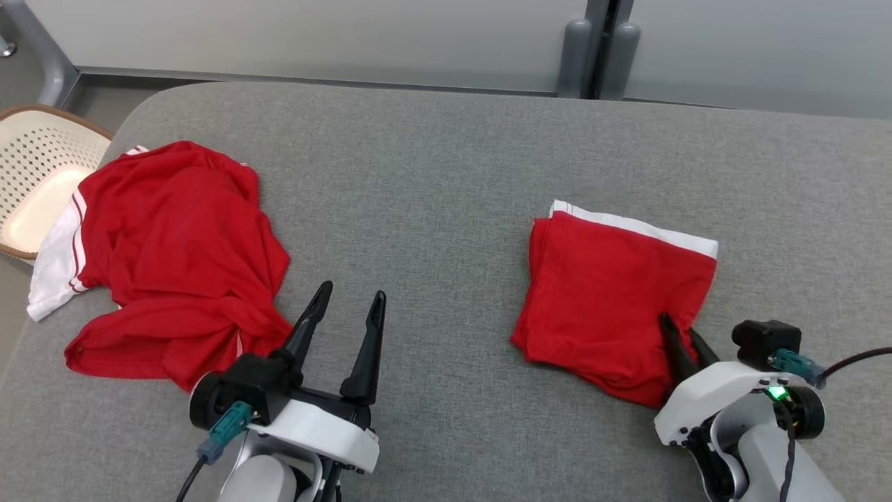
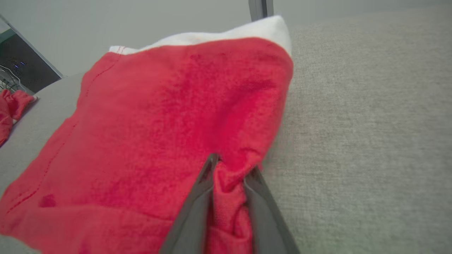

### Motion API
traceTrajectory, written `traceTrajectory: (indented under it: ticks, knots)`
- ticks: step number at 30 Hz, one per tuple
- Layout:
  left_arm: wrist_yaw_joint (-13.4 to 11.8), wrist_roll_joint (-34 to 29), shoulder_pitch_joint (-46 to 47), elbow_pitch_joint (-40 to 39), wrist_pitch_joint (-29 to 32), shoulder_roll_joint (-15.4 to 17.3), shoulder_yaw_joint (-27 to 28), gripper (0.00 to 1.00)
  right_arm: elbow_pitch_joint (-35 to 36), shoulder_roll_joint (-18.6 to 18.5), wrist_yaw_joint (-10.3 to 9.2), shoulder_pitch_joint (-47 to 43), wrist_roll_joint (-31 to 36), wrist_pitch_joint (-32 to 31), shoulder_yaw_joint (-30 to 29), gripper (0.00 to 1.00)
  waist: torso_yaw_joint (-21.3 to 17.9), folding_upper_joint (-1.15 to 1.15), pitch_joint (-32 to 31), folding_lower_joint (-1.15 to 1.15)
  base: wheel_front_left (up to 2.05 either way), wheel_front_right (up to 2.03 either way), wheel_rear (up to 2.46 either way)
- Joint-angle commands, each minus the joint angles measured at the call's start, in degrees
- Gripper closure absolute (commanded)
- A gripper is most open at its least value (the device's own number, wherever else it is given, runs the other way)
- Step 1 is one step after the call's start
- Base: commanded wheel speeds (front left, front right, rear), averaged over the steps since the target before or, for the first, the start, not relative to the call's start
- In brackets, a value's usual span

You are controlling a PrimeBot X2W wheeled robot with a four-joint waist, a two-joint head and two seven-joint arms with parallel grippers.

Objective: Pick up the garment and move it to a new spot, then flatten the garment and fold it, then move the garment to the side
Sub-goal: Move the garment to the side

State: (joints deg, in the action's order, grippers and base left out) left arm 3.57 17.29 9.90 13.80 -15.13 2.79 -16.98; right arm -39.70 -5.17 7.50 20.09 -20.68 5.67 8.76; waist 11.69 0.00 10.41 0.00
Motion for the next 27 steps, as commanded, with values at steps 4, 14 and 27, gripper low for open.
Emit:
traceTrajectory:
  ticks: [4, 14, 27]
  knots:
    - [0.7, -1.4, 1.1, -0.4, 0.0, 0.2, -0.1, 0.0, -2.0, -2.1, -0.02, 1.9, 1.5, 2.3, 3.0, 1.0, -2.3, 0.0, -0.5, 0.0, 0.0, 0.0, 0.0]
    - [1.7, -5.0, 3.1, -3.1, 0.0, 0.2, -1.7, 0.0, -2.3, -11.2, -0.02, 7.5, 7.7, 5.6, 12.1, 1.0, -10.4, 0.0, 1.6, 0.0, 0.0, 0.0, 0.0]
    - [3.1, -8.2, 13.3, -7.8, 0.0, 0.2, -6.4, 0.0, -0.5, -31.7, -0.04, 21.9, 8.6, 3.5, 25.2, 1.0, -18.1, 0.0, 14.4, 0.0, 0.0, 0.0, 0.0]
